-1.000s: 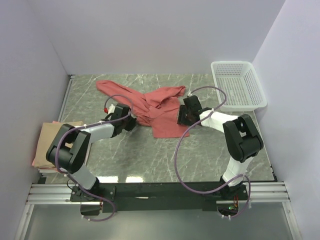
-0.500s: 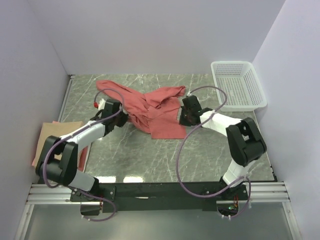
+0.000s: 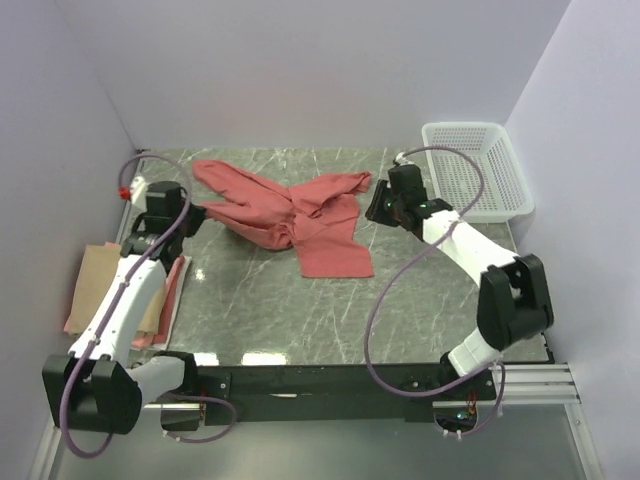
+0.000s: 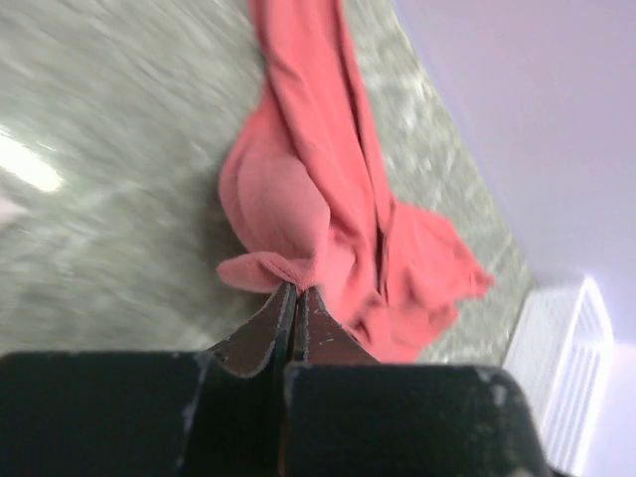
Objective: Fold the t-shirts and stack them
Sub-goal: Flatten the tshirt out
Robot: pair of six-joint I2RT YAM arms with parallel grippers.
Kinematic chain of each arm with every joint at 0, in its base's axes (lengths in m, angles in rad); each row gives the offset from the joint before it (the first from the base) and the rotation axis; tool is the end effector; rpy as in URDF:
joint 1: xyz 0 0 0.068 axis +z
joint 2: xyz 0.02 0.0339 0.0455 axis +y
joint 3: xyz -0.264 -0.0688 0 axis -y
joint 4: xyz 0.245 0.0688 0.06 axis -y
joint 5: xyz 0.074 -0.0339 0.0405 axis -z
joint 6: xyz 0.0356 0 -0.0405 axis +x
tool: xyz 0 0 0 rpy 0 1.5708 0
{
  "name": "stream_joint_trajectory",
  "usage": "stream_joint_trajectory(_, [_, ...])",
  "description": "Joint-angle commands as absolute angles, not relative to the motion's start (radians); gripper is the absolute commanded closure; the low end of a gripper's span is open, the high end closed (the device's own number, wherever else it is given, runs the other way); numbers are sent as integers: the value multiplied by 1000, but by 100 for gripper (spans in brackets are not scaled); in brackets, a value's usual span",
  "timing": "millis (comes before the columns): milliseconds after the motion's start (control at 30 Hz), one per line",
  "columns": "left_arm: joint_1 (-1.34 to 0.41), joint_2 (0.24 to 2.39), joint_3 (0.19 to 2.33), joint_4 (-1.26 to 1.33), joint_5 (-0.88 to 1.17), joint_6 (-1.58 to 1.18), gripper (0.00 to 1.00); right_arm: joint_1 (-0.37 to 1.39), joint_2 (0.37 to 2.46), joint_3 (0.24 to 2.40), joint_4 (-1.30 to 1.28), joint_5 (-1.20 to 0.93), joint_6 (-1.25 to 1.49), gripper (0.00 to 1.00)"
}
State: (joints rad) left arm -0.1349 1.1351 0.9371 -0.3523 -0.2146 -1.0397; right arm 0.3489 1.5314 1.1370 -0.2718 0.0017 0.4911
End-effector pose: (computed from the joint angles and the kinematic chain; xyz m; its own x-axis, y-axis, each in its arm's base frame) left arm 0.2520 -0.0266 0.3066 -0.2207 -0.8202 -0.5277 -0.4714 0.5634 -0.6786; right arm 0.3242 0.1179 0.2708 -0.6728 0.2571 -0.6938 -0.0265 0.9287 0.3698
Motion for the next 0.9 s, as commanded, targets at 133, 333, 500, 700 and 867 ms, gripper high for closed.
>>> stream_joint_trajectory(133, [50, 1066, 991, -440, -169, -947, 99, 380, 1753, 1231, -262, -11, 485, 58])
stream_joint_trajectory(333, [101, 1068, 1002, -426, -92, -919, 99, 410, 1902, 1347, -275, 54, 525, 55])
stream_joint_trajectory(500, [104, 1068, 989, -410, -66, -910, 99, 463, 1983, 1407, -265, 90, 557, 50])
stream_joint_trajectory(700, [109, 1075, 989, -407, -54, -899, 99, 524, 2072, 1528, -388, 207, 581, 50])
stream_joint_trajectory(867, [117, 1078, 992, -400, -40, -893, 99, 535, 2062, 1494, -402, 247, 603, 50])
